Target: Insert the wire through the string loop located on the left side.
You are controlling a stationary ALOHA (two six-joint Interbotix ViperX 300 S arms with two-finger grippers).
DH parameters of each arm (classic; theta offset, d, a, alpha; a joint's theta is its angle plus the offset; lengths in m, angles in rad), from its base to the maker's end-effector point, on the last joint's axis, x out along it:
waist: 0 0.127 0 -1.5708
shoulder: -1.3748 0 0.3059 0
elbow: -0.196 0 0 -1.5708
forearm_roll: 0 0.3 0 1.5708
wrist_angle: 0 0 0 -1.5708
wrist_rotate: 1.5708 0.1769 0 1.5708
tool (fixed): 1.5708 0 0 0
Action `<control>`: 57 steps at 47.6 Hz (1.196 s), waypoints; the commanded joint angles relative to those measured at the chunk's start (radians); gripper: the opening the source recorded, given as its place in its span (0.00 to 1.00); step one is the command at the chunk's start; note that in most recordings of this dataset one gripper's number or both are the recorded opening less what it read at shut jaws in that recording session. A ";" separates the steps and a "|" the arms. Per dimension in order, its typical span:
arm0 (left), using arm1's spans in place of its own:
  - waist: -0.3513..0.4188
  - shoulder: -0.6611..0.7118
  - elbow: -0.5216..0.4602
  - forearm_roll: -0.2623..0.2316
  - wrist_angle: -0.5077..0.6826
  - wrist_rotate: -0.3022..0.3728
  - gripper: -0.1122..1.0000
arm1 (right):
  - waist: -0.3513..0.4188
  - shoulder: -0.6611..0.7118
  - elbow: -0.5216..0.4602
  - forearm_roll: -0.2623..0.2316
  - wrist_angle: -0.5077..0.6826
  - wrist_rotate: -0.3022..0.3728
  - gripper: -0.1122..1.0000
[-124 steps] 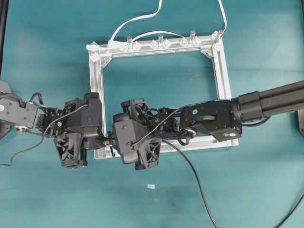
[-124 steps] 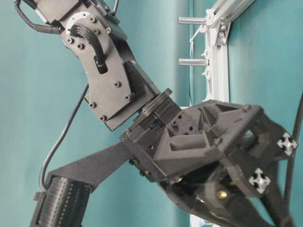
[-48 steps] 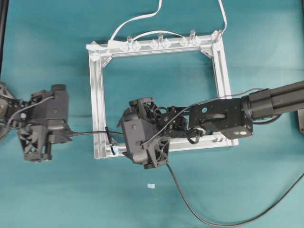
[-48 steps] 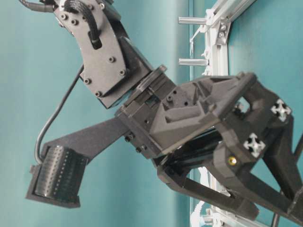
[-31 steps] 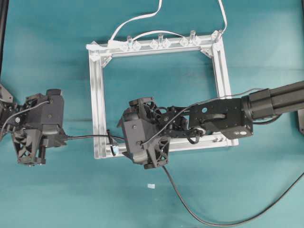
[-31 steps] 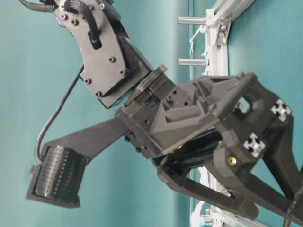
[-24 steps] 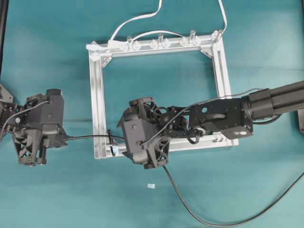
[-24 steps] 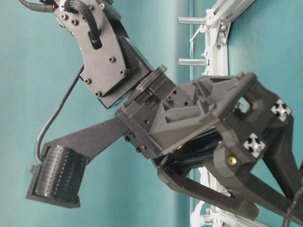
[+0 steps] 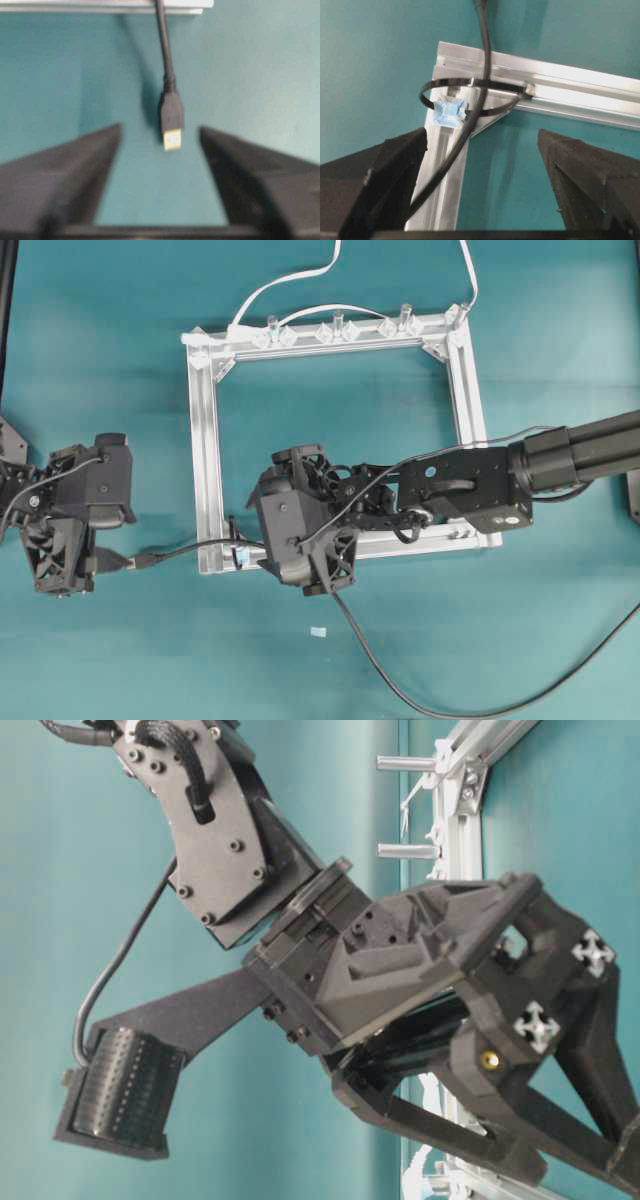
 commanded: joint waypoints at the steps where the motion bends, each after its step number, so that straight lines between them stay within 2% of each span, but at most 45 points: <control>1: -0.005 -0.002 -0.009 0.003 -0.003 -0.005 0.85 | 0.003 -0.051 -0.011 -0.002 -0.006 0.002 0.92; 5: -0.005 -0.002 -0.009 0.003 -0.003 -0.005 0.82 | 0.003 -0.049 -0.011 -0.002 -0.006 0.002 0.91; 24: 0.000 -0.020 -0.028 0.017 -0.003 0.000 0.85 | -0.002 -0.081 -0.009 -0.003 -0.006 0.002 0.91; 33: 0.058 -0.072 -0.035 0.031 -0.006 0.006 0.85 | -0.015 -0.133 0.009 -0.003 -0.028 0.002 0.91; 38: 0.081 -0.118 -0.029 0.038 -0.005 0.043 0.84 | -0.023 -0.172 0.037 -0.003 -0.077 0.002 0.91; 49: 0.107 -0.213 -0.029 0.041 -0.006 0.189 0.84 | -0.034 -0.264 0.149 -0.003 -0.227 0.002 0.91; 57: 0.146 -0.267 -0.023 0.041 -0.021 0.204 0.84 | -0.034 -0.321 0.227 0.002 -0.291 0.014 0.91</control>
